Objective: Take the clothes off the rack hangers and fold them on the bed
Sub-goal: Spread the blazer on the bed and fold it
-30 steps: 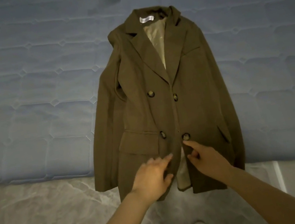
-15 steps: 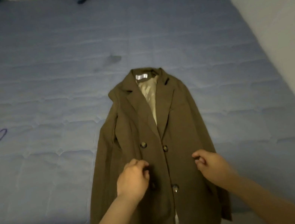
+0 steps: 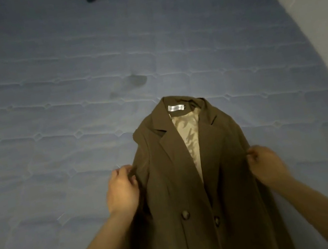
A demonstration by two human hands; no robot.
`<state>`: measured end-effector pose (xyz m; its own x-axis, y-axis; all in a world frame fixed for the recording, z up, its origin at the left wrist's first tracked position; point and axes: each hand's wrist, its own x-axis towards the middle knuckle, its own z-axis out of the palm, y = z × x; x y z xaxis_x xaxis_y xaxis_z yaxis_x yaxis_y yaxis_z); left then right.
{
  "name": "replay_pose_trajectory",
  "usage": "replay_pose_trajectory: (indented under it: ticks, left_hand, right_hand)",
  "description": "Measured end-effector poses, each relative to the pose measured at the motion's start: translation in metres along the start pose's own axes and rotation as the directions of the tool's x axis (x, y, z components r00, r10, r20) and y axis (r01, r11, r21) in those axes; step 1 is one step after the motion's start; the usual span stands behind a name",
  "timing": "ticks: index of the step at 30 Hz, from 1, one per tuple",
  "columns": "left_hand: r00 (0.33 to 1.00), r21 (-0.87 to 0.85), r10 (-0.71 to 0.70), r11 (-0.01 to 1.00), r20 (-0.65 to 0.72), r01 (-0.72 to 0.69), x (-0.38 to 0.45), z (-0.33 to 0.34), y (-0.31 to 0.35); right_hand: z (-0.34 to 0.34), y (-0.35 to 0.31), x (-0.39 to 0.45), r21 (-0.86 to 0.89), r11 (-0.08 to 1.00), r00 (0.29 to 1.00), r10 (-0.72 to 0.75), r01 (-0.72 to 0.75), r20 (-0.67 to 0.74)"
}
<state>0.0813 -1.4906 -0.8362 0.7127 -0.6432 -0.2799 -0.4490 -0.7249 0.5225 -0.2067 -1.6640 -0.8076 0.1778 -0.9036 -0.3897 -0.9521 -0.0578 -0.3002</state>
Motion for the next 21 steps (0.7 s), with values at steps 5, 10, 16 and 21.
replay_pose_trajectory:
  ticks: [5,10,16,21]
  left_hand:
    - [0.987,0.045,-0.074,0.997,0.140,0.068,0.035,0.023,-0.020]
    - [0.956,-0.120,-0.220,0.962,0.192,0.245,0.045,0.047,-0.025]
    - [0.968,-0.193,-0.245,0.948,0.058,0.252,0.047,0.042,-0.022]
    - [0.970,-0.200,-0.233,0.956,-0.069,0.216,0.048,0.010,-0.017]
  right_hand:
    - [0.018,0.018,0.040,-0.076,0.988,0.988,0.140,-0.135,0.063]
    - [0.043,0.028,0.056,-0.057,0.975,0.966,0.220,-0.214,0.134]
    - [0.049,0.031,0.067,0.041,0.946,0.943,0.316,-0.321,0.105]
    - [0.020,0.030,0.070,0.134,0.972,0.976,0.204,-0.193,-0.077]
